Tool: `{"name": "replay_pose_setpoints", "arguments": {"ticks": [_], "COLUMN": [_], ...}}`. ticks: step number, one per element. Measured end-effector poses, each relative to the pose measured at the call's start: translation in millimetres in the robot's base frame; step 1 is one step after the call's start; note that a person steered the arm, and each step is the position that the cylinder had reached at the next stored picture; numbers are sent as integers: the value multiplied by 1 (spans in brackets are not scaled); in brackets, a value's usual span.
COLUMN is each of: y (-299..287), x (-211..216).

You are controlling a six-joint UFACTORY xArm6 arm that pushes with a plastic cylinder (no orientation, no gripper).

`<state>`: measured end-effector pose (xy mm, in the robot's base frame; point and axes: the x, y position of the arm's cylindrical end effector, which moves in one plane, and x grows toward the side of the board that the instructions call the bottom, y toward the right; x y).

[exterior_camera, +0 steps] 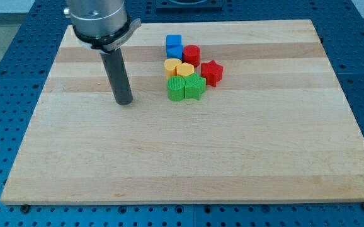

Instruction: Push the green circle into the yellow heart

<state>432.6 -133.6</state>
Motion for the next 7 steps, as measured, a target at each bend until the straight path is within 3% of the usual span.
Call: {"name": "replay_pose_setpoints", "arguments": {"ticks": [4, 5, 7], "y": [0, 79, 98], "x": [1, 40, 40]}}
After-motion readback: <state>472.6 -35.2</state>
